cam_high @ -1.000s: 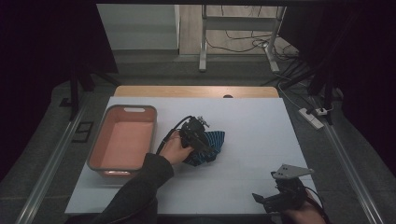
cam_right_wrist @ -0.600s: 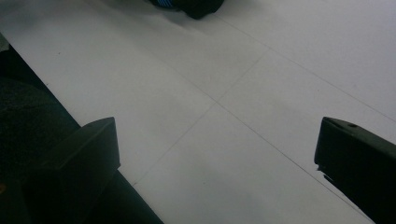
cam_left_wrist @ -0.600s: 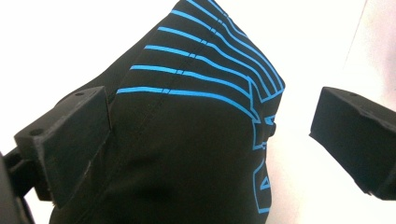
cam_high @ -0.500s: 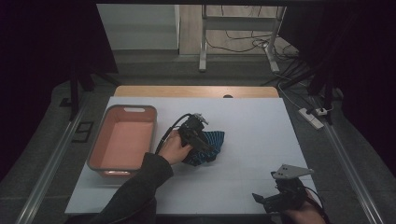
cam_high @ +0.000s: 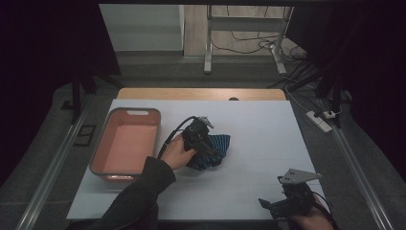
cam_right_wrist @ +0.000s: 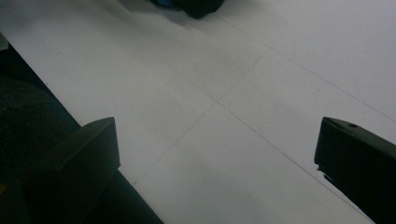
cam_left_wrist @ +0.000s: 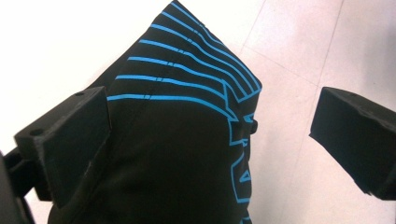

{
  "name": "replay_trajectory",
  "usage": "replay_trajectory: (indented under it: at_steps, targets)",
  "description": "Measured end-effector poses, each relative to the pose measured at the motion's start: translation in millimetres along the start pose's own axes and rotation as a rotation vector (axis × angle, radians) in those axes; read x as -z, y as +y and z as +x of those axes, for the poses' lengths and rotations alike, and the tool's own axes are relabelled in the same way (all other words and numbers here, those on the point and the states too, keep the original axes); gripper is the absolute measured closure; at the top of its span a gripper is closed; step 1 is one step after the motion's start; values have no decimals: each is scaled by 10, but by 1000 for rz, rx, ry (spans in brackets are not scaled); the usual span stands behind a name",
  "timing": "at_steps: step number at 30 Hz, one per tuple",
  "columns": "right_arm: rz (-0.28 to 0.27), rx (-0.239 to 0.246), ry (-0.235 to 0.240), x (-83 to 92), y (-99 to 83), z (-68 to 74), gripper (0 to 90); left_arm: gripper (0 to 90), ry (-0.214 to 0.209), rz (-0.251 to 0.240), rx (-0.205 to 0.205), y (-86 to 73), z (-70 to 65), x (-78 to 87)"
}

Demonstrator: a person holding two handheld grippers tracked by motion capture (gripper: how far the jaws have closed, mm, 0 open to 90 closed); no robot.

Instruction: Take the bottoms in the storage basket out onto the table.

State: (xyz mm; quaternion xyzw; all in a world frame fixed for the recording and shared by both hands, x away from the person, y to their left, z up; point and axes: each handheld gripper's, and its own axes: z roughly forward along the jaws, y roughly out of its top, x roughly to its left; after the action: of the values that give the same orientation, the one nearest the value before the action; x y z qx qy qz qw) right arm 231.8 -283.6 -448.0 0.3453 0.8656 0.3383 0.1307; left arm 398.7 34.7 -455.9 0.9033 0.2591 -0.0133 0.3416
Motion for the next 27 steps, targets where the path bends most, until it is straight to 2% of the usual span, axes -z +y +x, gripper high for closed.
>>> replay_trajectory:
  at_steps: [9, 20, 27]
  targets:
    - [0, -3, 1, 1, 0, -2, 0, 1, -15, -14, 18, -21, -11, 38]
    - [-1, -5, 1, 3, -1, -2, 0, 2, -35, -23, -5, -24, -75, 91]
    - [0, -6, 2, 2, -1, -2, 0, 2, -48, -43, -3, -46, -102, 130]
